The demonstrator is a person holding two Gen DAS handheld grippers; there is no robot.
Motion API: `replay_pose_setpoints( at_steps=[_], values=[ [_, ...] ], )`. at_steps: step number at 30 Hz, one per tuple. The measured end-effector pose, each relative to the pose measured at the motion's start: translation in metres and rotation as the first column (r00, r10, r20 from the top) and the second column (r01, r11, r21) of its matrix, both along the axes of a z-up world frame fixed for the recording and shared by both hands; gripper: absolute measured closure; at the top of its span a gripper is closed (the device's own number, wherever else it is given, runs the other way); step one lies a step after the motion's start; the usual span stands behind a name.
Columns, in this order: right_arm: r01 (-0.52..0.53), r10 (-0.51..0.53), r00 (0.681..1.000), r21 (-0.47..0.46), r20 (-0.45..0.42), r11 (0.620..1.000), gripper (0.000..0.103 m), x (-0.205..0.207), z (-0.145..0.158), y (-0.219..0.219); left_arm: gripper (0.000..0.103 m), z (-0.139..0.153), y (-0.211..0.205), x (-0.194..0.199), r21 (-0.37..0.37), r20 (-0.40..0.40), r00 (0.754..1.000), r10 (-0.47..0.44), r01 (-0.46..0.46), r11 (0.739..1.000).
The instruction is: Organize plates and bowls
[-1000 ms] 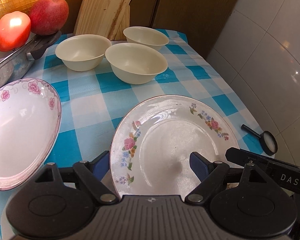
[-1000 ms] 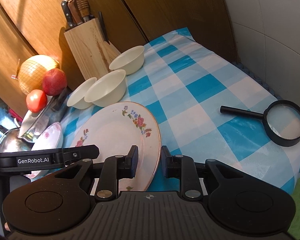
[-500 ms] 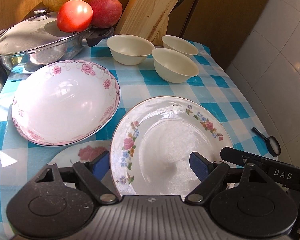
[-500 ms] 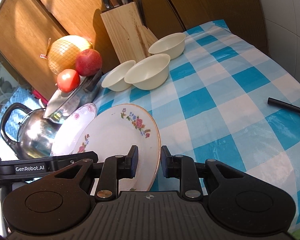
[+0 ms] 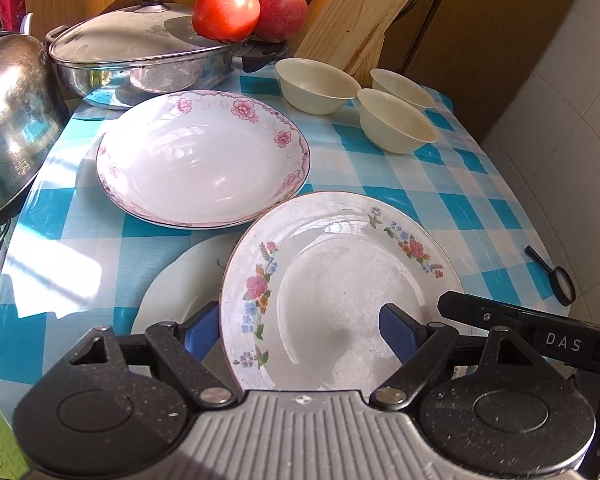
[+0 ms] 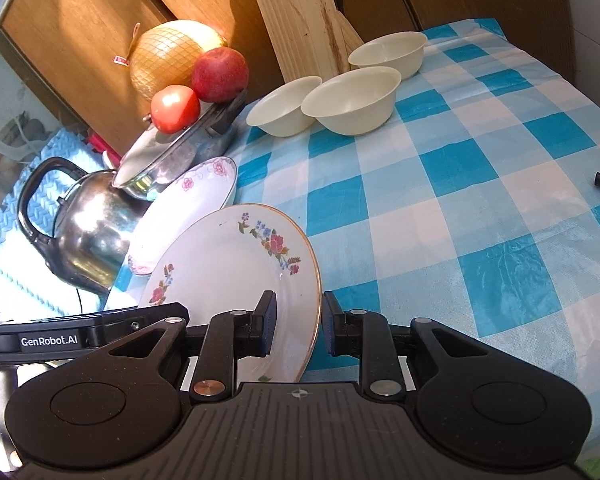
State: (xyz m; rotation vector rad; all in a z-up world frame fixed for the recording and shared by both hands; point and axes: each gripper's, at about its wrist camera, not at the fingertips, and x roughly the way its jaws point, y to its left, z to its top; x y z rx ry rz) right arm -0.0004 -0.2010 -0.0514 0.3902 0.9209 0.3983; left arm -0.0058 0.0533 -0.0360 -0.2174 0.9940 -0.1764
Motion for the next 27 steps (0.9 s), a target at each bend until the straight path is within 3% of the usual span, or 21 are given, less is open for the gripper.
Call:
replay_pose_setpoints(
  at_steps=[15,27],
  values=[
    [-0.113,0.113,0.993,-0.014,-0.02,0.993,0.071,-0.005,-0.003,0.04,0.025,-0.005,0.035,-0.022,0.011,-0.014,0.996,0.086,-0.086,0.996],
    [-0.15,0.15,0.989,-0.091,0.002,0.985,0.067,-0.01,-0.003,0.06,0.025,-0.005,0.042,-0.03,0.002,0.001,0.996,0.085,-0.085,0.996]
  ],
)
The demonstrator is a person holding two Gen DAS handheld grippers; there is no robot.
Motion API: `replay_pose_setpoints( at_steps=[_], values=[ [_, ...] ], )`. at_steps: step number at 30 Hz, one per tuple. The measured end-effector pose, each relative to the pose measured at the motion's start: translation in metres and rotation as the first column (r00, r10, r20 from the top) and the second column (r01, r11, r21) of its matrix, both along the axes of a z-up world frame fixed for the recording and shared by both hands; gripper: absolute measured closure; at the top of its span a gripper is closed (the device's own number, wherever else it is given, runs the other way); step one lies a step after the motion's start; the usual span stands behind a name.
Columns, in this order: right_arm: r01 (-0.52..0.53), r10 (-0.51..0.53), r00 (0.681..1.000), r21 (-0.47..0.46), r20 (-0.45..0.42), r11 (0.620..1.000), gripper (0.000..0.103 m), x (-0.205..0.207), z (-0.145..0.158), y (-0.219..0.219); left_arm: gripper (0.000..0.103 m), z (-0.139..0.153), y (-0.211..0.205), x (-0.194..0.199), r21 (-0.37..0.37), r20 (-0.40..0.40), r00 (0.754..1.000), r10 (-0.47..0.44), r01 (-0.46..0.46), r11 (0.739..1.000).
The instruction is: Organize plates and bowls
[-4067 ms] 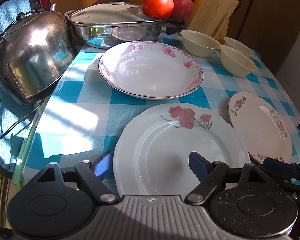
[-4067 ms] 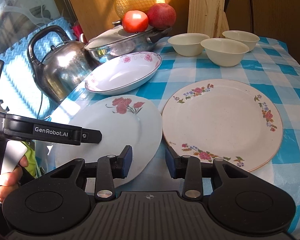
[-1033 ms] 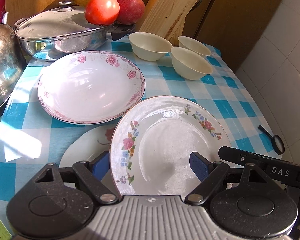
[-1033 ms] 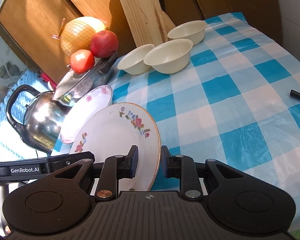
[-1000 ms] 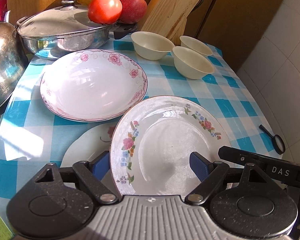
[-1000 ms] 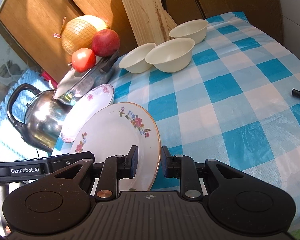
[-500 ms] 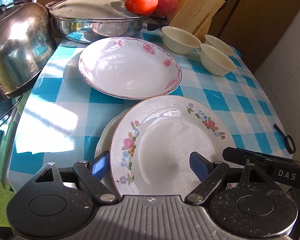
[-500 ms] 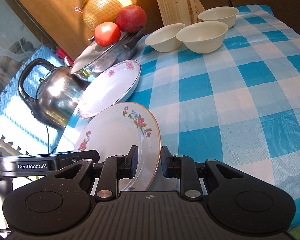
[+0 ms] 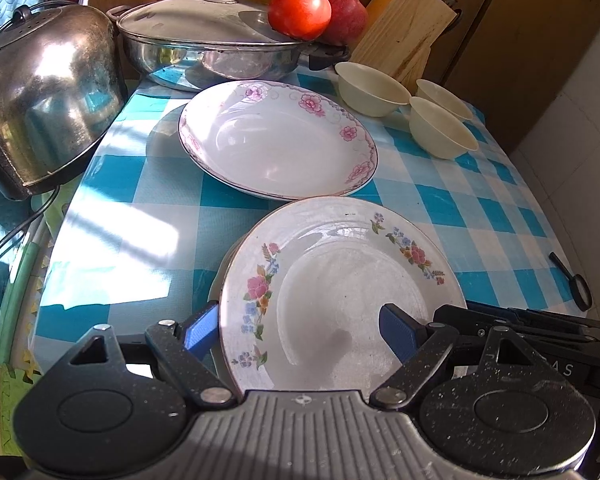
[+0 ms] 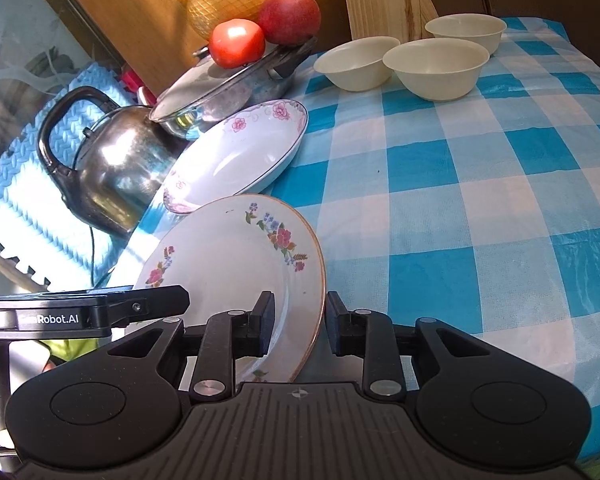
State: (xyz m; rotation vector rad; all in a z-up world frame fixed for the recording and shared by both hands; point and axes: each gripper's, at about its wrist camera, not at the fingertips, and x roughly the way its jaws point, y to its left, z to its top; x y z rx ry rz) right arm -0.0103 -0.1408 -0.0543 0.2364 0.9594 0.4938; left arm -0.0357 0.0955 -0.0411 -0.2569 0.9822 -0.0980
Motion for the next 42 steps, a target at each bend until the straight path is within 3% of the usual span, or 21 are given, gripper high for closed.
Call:
replay_pose_setpoints(
  at_steps=[4,12,19,22,32,39,42],
  values=[
    [-0.032,0.033,0.999,-0.035,0.024,0.999,0.062,-0.004,0.002,0.007,0.025,0.0,-0.001,-0.006,0.023,0.008,1.0,-0.004,0.004,1.0],
    [-0.053,0.054,0.998,-0.05,0.023,0.997,0.062,-0.003,-0.003,0.012,0.025,0.001,0.003,-0.003,0.006,0.014,1.0,0.021,-0.021,1.0],
    [-0.038,0.039,0.998,-0.037,0.049,0.999,0.062,-0.001,0.002,0.009,0.026,0.005,0.022,-0.006,-0.045,0.027,0.994,0.106,-0.104,0.994],
    [-0.02,0.022,0.998,-0.03,0.064,0.999,0.062,0.002,0.006,0.006,0.026,0.011,0.024,-0.002,-0.028,0.047,0.991,0.121,-0.12,0.992],
    [0.048,-0.047,0.995,-0.008,0.093,0.999,0.06,0.051,0.019,0.006,0.026,0.014,0.038,0.06,-0.057,0.008,0.979,0.204,-0.203,0.978],
    [0.079,-0.077,0.992,-0.013,0.099,0.997,0.06,0.099,0.015,0.022,0.026,0.007,0.041,0.097,-0.004,0.009,0.971,0.239,-0.239,0.971],
    [0.086,-0.084,0.991,-0.012,0.103,0.996,0.06,0.116,0.013,0.03,0.026,0.002,0.038,0.11,0.063,0.021,0.969,0.247,-0.248,0.967]
  ],
)
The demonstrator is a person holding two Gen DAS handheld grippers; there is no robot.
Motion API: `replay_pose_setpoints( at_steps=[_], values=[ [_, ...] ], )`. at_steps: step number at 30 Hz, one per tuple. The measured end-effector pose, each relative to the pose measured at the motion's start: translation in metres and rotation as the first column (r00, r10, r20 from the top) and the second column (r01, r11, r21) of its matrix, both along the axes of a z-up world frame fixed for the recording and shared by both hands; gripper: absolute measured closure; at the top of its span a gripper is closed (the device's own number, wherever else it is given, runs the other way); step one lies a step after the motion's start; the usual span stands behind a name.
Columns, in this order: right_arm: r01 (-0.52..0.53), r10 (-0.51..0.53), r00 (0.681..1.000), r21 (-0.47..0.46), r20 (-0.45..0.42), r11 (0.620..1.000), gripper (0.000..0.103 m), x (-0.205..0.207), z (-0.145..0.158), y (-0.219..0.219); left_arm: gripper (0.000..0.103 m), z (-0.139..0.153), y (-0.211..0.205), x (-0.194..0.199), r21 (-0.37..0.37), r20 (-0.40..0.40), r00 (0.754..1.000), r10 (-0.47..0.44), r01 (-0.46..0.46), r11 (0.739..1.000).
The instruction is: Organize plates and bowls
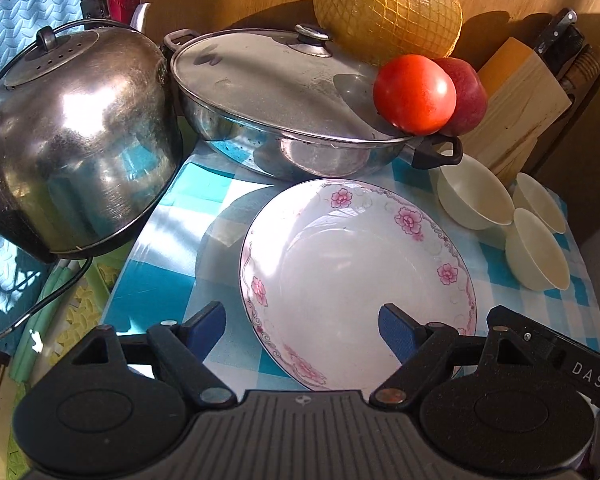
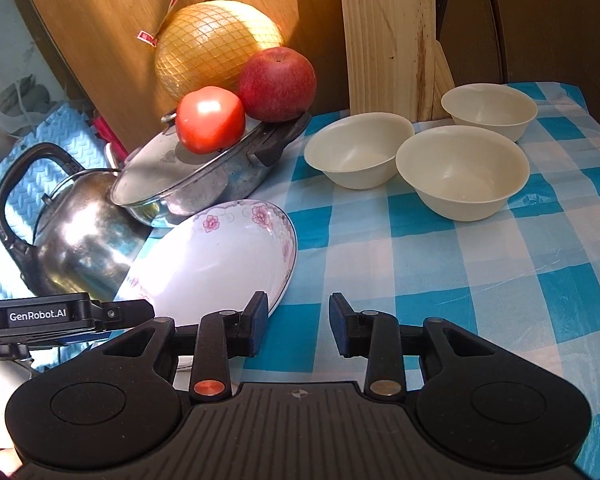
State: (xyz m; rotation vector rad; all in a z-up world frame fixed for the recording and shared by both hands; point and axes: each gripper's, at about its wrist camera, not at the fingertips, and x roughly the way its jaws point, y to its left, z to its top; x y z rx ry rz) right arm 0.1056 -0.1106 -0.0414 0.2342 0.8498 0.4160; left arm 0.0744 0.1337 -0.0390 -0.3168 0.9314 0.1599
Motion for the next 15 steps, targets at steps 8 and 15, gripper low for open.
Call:
replay_pose_setpoints(
  at_steps=[8,15],
  values=[
    [-0.023,0.023,1.0,-0.013,-0.021,1.0,0.06,0.032,-0.014,0.02,0.026,-0.013,-0.008,0.023,0.094,-0.022,0.999,-0.029,0.031,0.995],
    [-0.071,0.07,0.997,-0.036,-0.037,0.997,0.06,0.048,-0.025,0.039,0.029,-0.025,-0.013,0.037,0.11,-0.045,0.997,-0.063,0.068,0.992]
  ],
)
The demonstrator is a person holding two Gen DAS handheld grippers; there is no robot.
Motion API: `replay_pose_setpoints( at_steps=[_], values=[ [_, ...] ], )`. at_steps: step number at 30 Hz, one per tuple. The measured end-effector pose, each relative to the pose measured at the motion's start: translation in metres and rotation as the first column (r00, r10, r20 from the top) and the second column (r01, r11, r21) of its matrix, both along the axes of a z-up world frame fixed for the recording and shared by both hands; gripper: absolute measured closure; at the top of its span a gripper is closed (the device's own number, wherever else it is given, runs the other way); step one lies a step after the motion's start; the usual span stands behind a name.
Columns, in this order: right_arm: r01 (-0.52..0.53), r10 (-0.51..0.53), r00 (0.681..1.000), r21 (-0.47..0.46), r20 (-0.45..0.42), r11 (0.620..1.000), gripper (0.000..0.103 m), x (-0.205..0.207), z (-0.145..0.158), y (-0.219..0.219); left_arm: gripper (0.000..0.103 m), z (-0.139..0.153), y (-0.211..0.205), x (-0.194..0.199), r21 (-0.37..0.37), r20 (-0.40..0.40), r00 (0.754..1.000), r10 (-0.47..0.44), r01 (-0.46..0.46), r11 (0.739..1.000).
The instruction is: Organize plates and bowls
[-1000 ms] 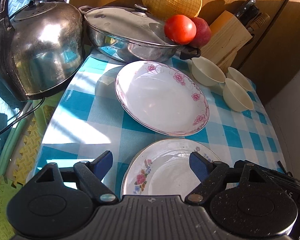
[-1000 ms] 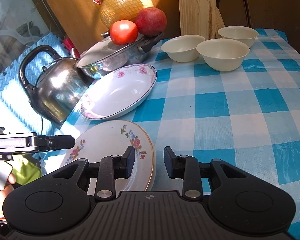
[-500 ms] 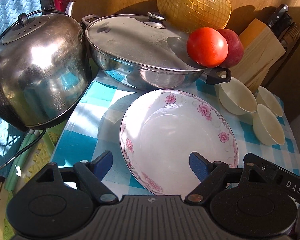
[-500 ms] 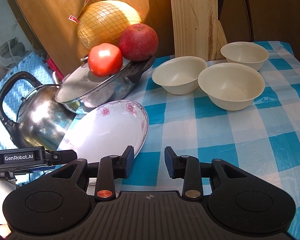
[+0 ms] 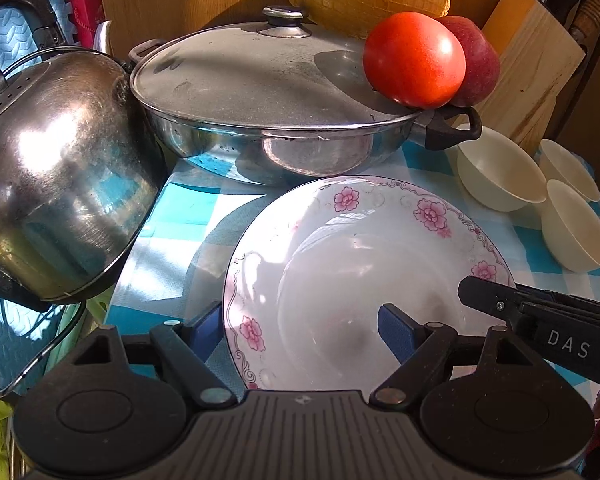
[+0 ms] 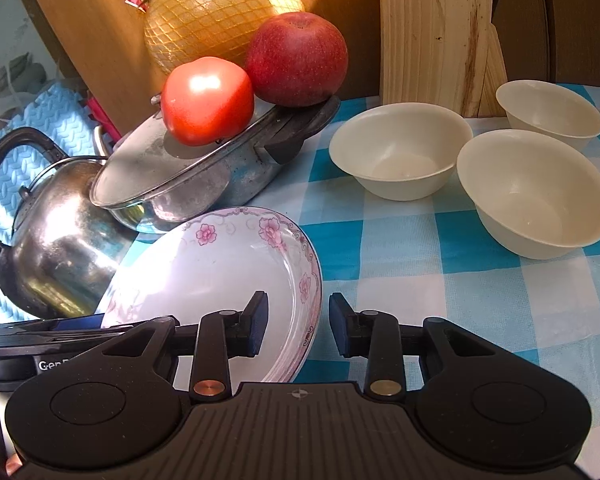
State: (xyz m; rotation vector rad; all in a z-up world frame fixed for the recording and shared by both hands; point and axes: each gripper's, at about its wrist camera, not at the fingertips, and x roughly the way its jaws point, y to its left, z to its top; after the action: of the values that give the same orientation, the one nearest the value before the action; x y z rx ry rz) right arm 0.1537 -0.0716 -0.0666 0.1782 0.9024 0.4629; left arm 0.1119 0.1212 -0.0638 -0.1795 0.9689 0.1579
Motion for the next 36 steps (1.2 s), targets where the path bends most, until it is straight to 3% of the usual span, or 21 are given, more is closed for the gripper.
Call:
replay_pose_setpoints(
  at_steps=[11,18,27,30,32,36],
  values=[
    [-0.016,0.016,1.0,-0.026,-0.007,1.0,0.073,0.009,-0.01,0.007,0.031,-0.007,0.001,0.013,-0.001,-0.014,1.0,0.003,-0.003,1.0],
    [-0.024,0.024,1.0,-0.003,-0.017,1.0,0.075,0.01,-0.01,0.003,0.03,-0.007,-0.001,0.011,0.004,-0.007,1.0,-0.018,0.018,1.0],
    [0.032,-0.032,0.999,-0.028,-0.011,0.999,0.074,0.003,-0.006,-0.022,0.031,-0.006,-0.026,0.015,-0.017,-0.018,0.992,-0.124,0.124,0.992],
    [0.034,-0.033,0.999,0.008,-0.033,0.999,0.065,0.004,-0.007,-0.031,0.03,-0.005,-0.023,0.018,-0.014,-0.012,0.995,-0.101,0.1,0.995],
    [0.021,-0.02,0.999,0.028,-0.034,0.999,0.051,0.001,-0.008,-0.032,0.028,-0.007,-0.021,0.021,-0.006,-0.02,0.996,-0.085,0.085,0.996],
    [-0.012,0.012,1.0,-0.024,0.013,1.0,0.051,-0.003,-0.009,-0.023,0.028,-0.008,-0.026,0.024,0.0,-0.014,0.994,-0.106,0.106,0.994]
  ],
)
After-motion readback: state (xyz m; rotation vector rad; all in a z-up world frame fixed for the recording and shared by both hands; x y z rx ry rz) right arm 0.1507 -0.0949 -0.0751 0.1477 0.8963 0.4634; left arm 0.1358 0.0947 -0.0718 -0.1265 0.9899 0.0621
